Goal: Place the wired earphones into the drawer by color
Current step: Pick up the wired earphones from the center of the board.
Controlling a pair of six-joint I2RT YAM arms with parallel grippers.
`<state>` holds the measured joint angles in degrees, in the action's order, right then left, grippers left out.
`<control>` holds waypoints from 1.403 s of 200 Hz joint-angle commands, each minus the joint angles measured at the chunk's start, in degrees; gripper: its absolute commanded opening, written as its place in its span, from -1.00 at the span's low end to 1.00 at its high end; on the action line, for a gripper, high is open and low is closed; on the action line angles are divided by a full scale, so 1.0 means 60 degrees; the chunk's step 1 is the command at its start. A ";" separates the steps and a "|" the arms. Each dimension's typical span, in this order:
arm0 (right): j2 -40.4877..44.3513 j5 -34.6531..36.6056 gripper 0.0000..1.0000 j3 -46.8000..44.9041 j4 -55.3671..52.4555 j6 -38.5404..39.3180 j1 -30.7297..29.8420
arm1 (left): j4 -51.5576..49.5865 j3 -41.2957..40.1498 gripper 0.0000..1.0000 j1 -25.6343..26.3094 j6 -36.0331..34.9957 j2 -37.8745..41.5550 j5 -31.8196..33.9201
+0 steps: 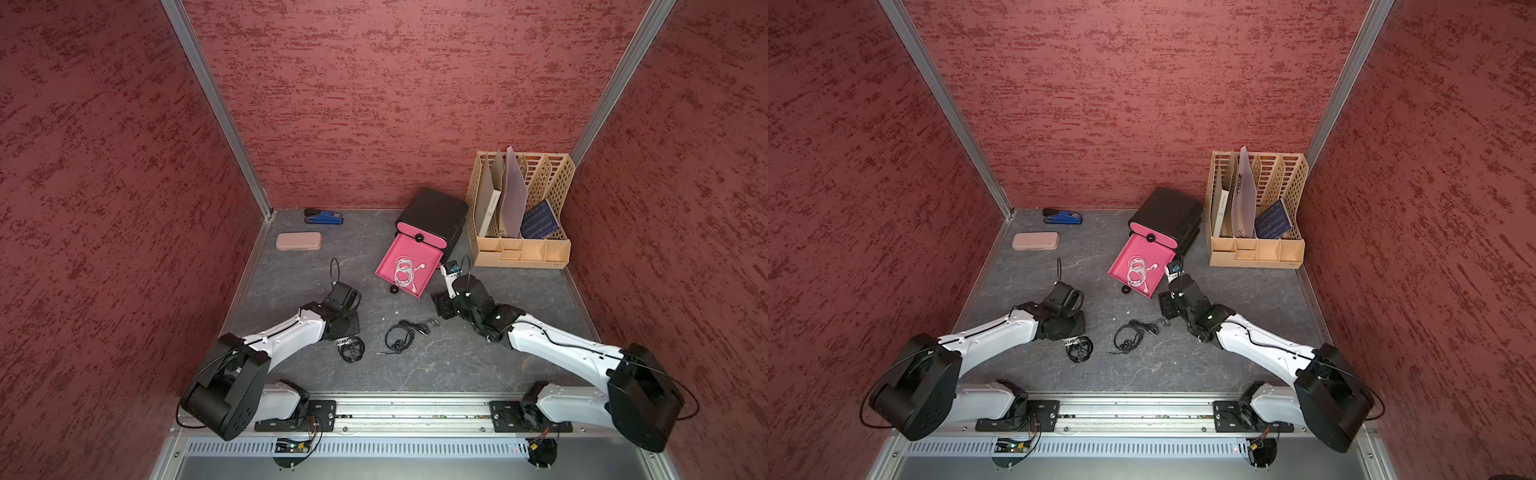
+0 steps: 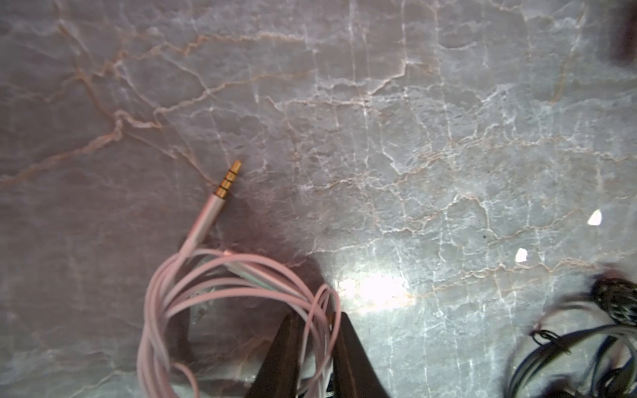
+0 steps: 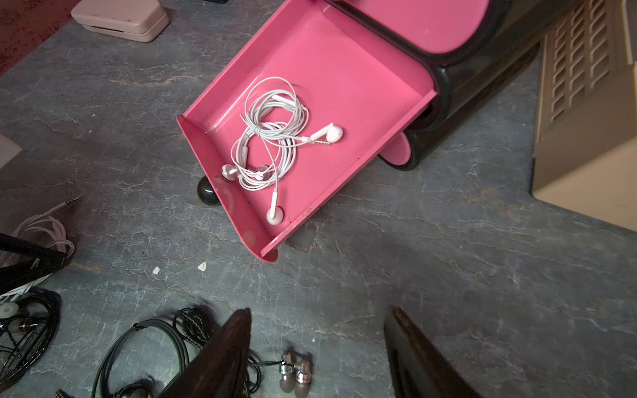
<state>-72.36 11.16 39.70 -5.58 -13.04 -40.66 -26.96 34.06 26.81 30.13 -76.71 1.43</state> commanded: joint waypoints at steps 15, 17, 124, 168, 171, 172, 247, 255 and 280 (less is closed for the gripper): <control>-0.0032 0.0071 0.32 0.0310 0.0067 -0.0020 0.0039 | 0.0029 0.0242 -0.72 0.0058 -0.0107 -0.0227 -0.0112; -0.0031 0.0073 0.32 0.0304 0.0059 -0.0023 0.0039 | 0.0026 0.0248 -0.73 0.0058 -0.0112 -0.0235 -0.0112; -0.0022 0.0118 0.32 0.0310 0.0074 -0.0024 0.0039 | -0.0180 0.0357 -1.00 0.0058 -0.0242 0.0374 0.0119; 0.0158 0.0262 0.31 0.0237 0.0096 -0.0022 0.0039 | -0.0499 0.0753 -1.00 0.0051 -0.0452 0.1522 0.0315; 0.0171 0.0279 0.32 0.0213 0.0096 -0.0024 0.0039 | -0.0532 0.0808 -1.00 0.0058 -0.0486 0.1577 0.0316; 0.0176 0.0279 0.32 0.0218 0.0096 -0.0017 0.0039 | -0.0546 0.0825 -1.00 0.0058 -0.0498 0.1592 0.0317; 0.0778 0.0888 0.32 -0.0111 0.0296 -0.0110 0.0039 | -0.0265 0.2023 -1.00 0.0165 -0.0905 0.1975 -0.0076; 0.0844 0.0983 0.32 -0.0162 0.0315 -0.0112 0.0039 | -0.0083 0.2126 -1.00 0.0238 -0.0916 0.1932 -0.0125; 0.1020 0.1235 0.32 -0.0238 0.0329 -0.0142 0.0039 | 0.0576 0.2476 -1.00 0.0608 -0.0867 0.1605 -0.0137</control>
<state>-67.88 15.25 39.53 -5.30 -13.17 -40.66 -28.69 45.95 28.51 25.85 -65.76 1.39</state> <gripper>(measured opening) 0.659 0.062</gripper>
